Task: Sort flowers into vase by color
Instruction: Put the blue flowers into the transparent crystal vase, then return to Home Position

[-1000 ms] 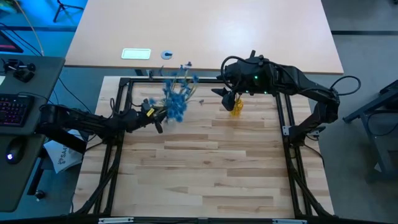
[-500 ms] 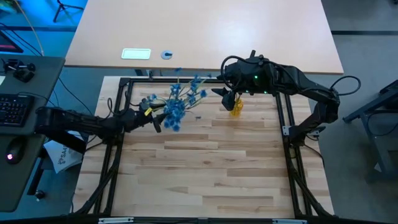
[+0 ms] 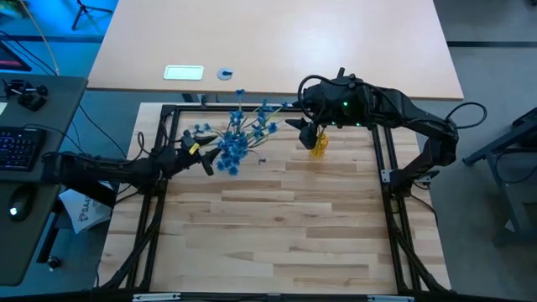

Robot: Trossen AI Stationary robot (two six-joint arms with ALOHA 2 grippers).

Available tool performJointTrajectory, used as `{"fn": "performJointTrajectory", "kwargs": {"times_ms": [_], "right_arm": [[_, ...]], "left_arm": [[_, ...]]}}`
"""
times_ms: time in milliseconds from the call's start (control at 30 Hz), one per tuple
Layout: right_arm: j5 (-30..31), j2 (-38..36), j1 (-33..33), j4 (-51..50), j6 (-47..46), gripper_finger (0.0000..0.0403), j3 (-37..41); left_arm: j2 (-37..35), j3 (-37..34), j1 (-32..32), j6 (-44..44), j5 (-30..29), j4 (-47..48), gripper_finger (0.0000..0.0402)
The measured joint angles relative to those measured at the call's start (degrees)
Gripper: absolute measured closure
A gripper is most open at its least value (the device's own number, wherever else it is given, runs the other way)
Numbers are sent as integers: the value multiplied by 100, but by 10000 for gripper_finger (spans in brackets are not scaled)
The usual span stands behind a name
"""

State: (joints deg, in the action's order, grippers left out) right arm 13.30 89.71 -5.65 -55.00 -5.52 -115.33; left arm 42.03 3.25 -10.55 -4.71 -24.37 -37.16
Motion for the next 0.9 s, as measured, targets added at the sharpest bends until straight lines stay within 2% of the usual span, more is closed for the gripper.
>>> {"fn": "performJointTrajectory", "kwargs": {"times_ms": [133, 300, 533, 733, 900], "right_arm": [[0, 0, 0, 0, 0, 151, 0], [-2, 0, 0, 0, 47, 151, 0], [-2, 0, 0, 1, 149, 151, 0], [-2, 0, 0, 0, 187, 151, 0], [-2, 0, 0, 0, 192, 151, 0]], "left_arm": [[-470, 78, 0, 4, -53, 503, 188], [-1023, 543, 0, 206, -75, 1343, 188], [-1490, 1134, 0, 788, -498, 2307, 188], [-1742, 1588, 7, 829, -468, 2405, 188], [-1933, 1950, 7, 1323, -465, 2595, 188]]}}
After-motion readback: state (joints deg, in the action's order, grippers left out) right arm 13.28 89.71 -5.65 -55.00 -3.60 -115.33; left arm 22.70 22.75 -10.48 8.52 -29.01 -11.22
